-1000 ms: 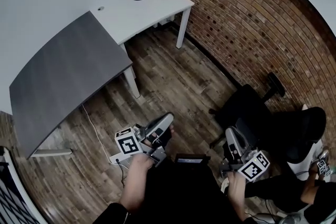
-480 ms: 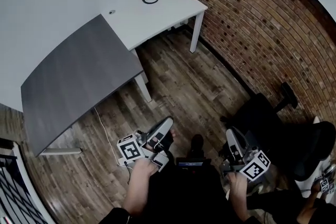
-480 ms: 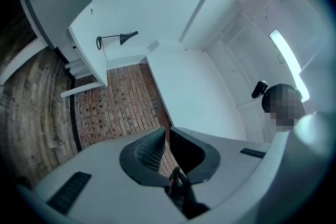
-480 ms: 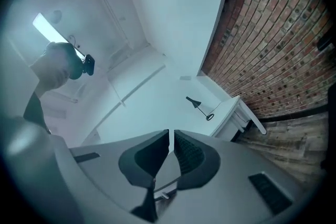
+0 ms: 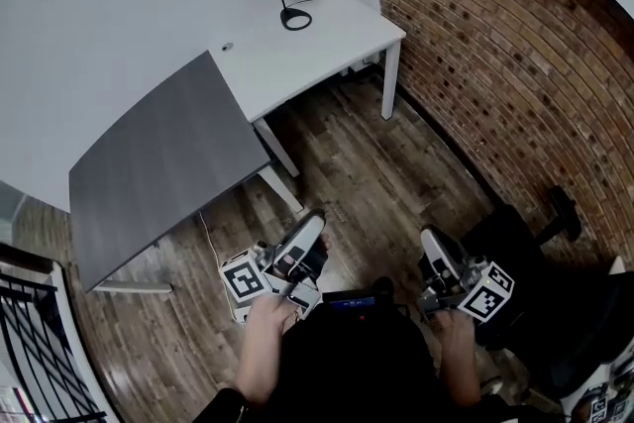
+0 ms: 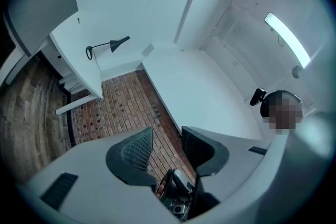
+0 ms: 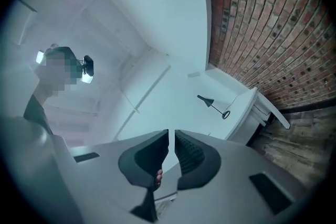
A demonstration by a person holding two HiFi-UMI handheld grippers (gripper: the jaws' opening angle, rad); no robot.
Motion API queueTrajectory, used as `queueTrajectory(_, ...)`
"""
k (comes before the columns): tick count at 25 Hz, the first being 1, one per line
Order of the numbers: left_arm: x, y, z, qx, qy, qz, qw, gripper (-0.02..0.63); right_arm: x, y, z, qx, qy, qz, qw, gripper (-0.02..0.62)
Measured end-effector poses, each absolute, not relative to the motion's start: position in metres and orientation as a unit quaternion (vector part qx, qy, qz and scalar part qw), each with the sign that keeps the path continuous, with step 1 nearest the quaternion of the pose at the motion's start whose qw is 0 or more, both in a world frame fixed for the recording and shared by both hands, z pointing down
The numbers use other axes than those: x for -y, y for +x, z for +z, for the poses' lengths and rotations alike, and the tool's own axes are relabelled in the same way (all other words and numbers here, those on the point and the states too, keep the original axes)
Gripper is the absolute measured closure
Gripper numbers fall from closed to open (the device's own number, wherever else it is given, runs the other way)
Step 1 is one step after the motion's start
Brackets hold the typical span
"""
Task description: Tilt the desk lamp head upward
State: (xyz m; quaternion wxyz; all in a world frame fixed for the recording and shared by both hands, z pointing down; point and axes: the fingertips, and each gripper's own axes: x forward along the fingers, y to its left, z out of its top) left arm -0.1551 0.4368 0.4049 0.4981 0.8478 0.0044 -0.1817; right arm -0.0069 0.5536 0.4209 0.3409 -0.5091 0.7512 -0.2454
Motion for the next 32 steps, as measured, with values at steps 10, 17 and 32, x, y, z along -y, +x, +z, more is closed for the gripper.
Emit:
queueTrajectory(10,-0.444,-0.1,0.399,-0.012,0.858,-0.181,0.48,0.488,-0.554,0.051,0.431,-0.741,-0.487,-0.266,0.377,0.503)
queueTrajectory(17,-0.414,-0.091,0.411,-0.012,0.843,-0.198,0.5,0.577,-0.532,0.065,0.438,-0.738,-0.486,-0.277,0.378,0.503)
queueTrajectory(32,-0.252,-0.053,0.396,-0.106,0.802,-0.28,0.516,0.589,-0.382,0.091,0.402,-0.741,-0.533,-0.245,0.328,0.504)
